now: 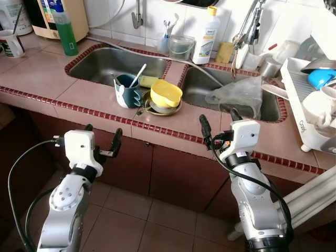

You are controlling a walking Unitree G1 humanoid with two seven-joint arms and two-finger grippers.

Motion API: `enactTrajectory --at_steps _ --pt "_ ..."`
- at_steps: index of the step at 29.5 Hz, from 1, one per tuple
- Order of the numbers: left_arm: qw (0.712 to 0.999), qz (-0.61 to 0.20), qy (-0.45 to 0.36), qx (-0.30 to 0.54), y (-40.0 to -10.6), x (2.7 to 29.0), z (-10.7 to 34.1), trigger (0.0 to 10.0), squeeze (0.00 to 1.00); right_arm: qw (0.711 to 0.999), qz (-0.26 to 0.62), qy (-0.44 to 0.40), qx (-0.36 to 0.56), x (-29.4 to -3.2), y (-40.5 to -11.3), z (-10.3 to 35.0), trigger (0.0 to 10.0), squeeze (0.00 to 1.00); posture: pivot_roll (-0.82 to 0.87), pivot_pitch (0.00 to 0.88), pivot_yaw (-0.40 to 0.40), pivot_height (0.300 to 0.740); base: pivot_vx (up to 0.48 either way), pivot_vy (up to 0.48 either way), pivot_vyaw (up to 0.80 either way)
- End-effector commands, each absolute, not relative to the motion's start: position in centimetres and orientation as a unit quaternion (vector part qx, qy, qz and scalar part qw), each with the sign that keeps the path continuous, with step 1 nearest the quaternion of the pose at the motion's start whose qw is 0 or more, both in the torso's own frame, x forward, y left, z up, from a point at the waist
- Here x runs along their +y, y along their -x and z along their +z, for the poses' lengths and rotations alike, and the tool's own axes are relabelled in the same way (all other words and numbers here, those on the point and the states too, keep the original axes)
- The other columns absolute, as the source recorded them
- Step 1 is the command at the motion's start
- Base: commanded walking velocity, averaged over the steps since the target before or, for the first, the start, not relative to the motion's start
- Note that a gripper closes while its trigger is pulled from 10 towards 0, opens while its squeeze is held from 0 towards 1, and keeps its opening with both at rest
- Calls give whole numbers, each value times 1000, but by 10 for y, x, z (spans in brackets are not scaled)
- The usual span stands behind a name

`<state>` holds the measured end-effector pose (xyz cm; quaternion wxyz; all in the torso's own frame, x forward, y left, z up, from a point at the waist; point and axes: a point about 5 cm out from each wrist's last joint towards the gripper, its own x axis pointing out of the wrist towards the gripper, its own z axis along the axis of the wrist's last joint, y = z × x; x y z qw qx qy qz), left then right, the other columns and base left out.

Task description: Kitchen organization

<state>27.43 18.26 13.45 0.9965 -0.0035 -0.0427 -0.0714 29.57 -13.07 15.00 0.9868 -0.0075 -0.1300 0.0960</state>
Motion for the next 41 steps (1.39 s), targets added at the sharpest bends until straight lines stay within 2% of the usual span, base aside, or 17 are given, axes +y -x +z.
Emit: enactTrajectory --at_steps 1,9,12,16,22,28,32,33,34,35,41 --pt "997 -69 24 -18 -277 181 128 10000 0 986 92 4 -137 -135 -292 154 10000 0 -31 36 -28 740 0 0 0" --pt "998 -37 59 -2 -289 183 126 10000 0 990 80 0 -118 -132 -280 148 10000 0 -86 68 -9 740 0 0 0" --pt "998 -52 32 15 -289 183 117 10000 0 990 85 15 -111 -131 -277 143 10000 0 -102 60 -2 740 0 0 0" --pt "997 -53 47 23 -293 179 114 10000 0 992 72 11 -102 -143 -278 144 10000 0 -119 74 -5 740 0 0 0" --pt "990 -136 18 20 -296 156 115 10000 0 993 58 13 -101 -155 -280 148 10000 0 -158 80 46 740 0 0 0" --pt "985 -171 16 14 -297 155 119 10000 0 993 65 42 -93 -157 -277 143 10000 0 -161 77 68 740 0 0 0" --pt "986 -166 9 9 -295 165 119 10000 0 991 81 43 -93 -149 -277 142 10000 0 -155 51 49 740 0 0 0" --pt "989 -148 12 6 -294 170 116 10000 0 991 86 39 -91 -146 -278 140 10000 0 -135 58 31 740 0 0 0" --pt "991 -130 14 8 -294 171 114 10000 0 991 88 42 -88 -146 -279 138 10000 0 -121 18 20 740 0 0 0" --pt "993 -117 14 9 -294 172 112 10000 0 991 90 45 -87 -145 -280 137 10000 0 -115 15 21 740 0 0 0" --pt "995 -90 30 -4 -282 170 111 10000 0 989 104 48 -96 -139 -291 142 10000 0 -62 15 -23 740 0 0 0"
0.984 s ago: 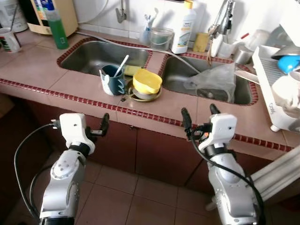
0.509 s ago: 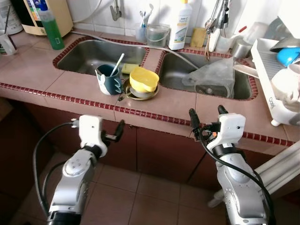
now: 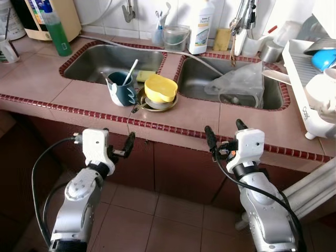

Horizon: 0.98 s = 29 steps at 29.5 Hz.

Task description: Kitchen organization

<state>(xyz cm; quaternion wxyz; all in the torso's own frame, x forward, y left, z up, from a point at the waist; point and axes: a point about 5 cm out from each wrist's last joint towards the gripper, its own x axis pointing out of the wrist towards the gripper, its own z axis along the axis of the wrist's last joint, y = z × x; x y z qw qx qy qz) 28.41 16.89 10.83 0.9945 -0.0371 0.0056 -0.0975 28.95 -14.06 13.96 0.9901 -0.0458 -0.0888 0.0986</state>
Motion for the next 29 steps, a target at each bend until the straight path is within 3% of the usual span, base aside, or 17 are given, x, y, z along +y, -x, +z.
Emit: enactTrajectory --at_steps 1,12,15,29 --pt "996 -89 28 -2 -282 170 109 10000 0 989 105 42 -95 -139 -293 142 10000 0 -62 15 -23 740 0 0 0" --pt "996 -77 32 -20 -275 167 120 10000 0 985 123 48 -111 -135 -304 147 10000 0 -12 20 -35 740 0 0 0" --pt "995 -83 31 -49 -270 165 130 10000 0 978 153 48 -131 -131 -300 151 10000 0 -16 28 -32 740 0 0 0" --pt "994 -88 27 -58 -260 167 122 10000 0 981 141 52 -124 -140 -284 136 10000 0 -36 23 -30 740 0 0 0"
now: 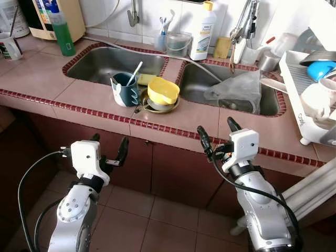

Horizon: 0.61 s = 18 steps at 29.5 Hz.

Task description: Kitchen organization

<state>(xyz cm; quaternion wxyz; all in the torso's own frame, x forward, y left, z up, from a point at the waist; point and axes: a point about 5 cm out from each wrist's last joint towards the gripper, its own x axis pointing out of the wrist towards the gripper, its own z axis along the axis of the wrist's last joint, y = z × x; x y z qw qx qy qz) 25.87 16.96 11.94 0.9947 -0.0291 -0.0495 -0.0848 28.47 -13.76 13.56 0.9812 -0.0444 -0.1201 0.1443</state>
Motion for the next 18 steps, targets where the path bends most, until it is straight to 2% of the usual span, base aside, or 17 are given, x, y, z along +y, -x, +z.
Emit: enactTrajectory --at_steps 1,18 --pt "994 -89 26 -58 -260 167 123 10000 0 981 140 52 -125 -140 -285 137 10000 0 -36 23 -30 740 0 0 0" --pt "992 -105 18 -62 -267 168 128 10000 0 978 150 52 -132 -138 -291 141 10000 0 -8 0 -41 740 0 0 0"
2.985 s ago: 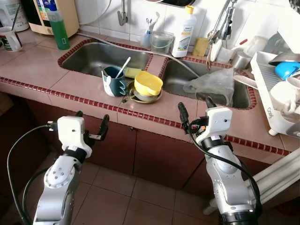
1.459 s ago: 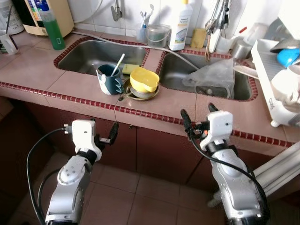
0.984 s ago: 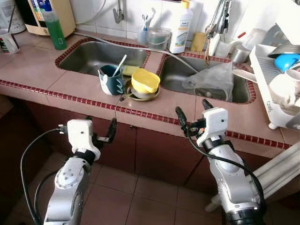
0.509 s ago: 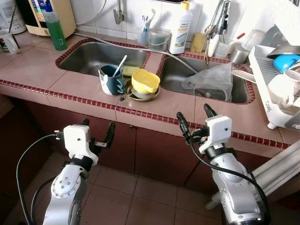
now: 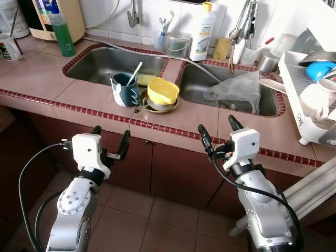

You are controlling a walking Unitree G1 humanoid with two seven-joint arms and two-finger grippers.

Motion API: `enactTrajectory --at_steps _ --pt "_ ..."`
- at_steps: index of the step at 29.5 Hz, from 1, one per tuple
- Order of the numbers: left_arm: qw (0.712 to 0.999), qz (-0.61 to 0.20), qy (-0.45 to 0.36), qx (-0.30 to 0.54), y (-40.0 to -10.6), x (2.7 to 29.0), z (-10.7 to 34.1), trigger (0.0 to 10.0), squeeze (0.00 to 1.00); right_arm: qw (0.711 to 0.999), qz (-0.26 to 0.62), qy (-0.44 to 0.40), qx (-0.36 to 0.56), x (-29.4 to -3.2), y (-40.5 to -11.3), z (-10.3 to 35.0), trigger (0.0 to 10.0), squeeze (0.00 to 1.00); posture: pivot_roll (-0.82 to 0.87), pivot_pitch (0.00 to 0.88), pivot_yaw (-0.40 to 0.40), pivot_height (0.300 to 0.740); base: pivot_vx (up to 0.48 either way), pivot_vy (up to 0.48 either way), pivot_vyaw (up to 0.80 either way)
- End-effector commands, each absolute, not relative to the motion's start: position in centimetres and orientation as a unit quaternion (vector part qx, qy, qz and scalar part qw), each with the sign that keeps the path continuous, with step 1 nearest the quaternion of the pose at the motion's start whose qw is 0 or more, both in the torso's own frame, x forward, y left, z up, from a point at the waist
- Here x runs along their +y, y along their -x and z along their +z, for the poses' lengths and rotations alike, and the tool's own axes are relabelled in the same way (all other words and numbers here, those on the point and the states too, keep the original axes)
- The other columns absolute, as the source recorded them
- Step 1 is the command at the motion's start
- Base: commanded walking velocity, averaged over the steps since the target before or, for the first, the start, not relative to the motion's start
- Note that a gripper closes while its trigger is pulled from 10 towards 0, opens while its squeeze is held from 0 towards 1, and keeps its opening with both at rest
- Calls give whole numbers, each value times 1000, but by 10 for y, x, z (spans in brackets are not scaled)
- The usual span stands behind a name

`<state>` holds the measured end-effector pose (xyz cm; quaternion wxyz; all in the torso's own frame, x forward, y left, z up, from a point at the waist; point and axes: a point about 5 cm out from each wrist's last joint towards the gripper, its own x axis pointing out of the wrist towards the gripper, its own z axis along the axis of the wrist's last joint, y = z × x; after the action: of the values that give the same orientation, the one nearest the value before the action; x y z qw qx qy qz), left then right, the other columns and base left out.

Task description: Kitchen organization

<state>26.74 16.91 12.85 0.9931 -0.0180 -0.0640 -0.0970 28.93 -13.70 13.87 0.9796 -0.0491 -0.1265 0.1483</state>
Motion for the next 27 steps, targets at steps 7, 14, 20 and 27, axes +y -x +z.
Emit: enactTrajectory --at_steps 7,14,20,27 --pt "992 -106 19 -62 -267 165 128 10000 0 977 157 50 -136 -135 -291 142 10000 0 -3 0 -44 740 35 0 0" --pt "992 -108 19 -62 -267 164 128 10000 0 976 159 50 -137 -135 -292 143 10000 0 -3 0 -45 740 294 0 0" --pt "992 -109 18 -63 -268 164 129 10000 0 976 160 50 -137 -135 -293 143 10000 0 0 0 -48 740 319 0 0" --pt "992 -107 19 -61 -266 164 129 10000 0 976 163 49 -136 -134 -293 142 10000 0 2 5 -49 740 320 0 0"
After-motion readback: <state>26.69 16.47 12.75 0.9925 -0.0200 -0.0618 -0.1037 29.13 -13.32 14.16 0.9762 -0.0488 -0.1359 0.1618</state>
